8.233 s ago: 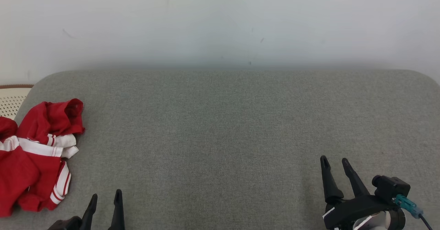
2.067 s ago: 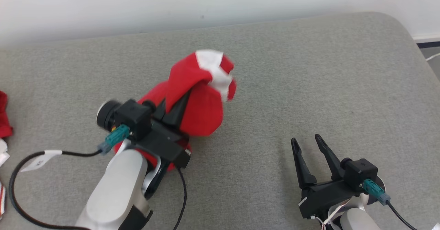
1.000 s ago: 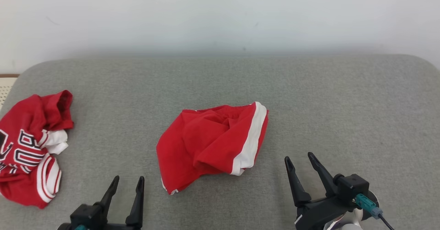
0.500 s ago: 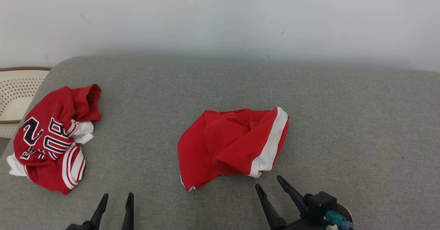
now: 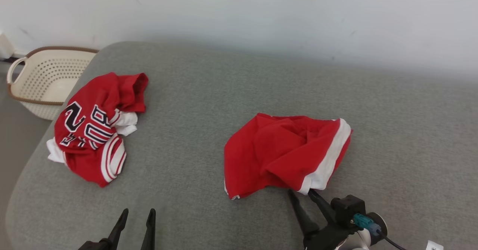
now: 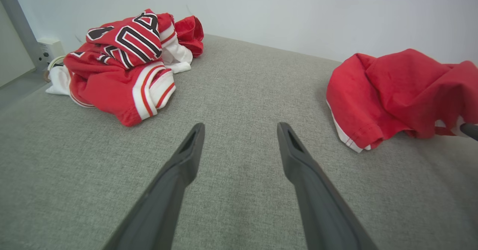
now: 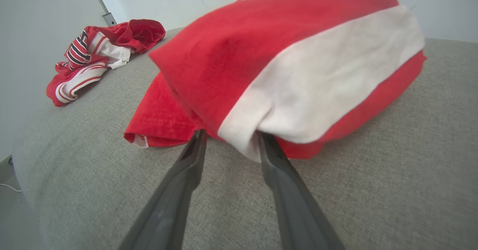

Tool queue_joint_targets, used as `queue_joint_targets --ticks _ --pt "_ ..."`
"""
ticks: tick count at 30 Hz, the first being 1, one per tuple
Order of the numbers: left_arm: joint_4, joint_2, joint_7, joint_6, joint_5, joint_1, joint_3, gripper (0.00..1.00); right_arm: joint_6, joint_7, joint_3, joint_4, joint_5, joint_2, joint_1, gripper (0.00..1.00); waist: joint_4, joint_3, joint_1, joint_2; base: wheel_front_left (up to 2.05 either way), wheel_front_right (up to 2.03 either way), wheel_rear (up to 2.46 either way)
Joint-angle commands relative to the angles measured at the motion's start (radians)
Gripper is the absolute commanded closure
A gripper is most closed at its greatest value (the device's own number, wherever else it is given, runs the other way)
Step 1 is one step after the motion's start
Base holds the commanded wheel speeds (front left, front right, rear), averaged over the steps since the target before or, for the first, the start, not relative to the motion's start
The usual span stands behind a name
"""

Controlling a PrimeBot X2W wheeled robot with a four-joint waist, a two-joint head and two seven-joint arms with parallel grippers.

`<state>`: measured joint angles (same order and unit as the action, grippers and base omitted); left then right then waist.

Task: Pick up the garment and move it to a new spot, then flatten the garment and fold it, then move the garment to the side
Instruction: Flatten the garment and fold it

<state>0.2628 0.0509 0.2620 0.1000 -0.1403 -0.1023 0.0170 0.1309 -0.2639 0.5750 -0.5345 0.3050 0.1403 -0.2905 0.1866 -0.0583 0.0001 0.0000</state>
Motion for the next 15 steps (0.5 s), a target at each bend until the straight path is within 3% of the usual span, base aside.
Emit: queue_joint_targets --ticks 1,5,15 --pt "0.004 0.0 0.005 0.009 -0.006 -0.003 0.008 0.0 0.0 -0.001 -0.01 -0.023 -0.008 -0.004 -0.018 1.0 0.048 -0.021 -0.0001 0.0 0.0 0.0 0.0" --pt "0.004 0.0 0.005 0.013 -0.007 -0.009 0.014 0.0 0.0 -0.001 -0.002 -0.028 0.005 -0.021 -0.038 1.0 0.076 -0.028 -0.0001 0.0 0.0 0.0 0.0" --pt "0.015 0.0 0.005 0.02 -0.013 -0.013 0.075 0.0 0.0 -0.001 0.171 0.109 0.103 -0.049 -0.181 1.0 0.154 -0.037 -0.0001 0.0 0.0 0.0 0.0"
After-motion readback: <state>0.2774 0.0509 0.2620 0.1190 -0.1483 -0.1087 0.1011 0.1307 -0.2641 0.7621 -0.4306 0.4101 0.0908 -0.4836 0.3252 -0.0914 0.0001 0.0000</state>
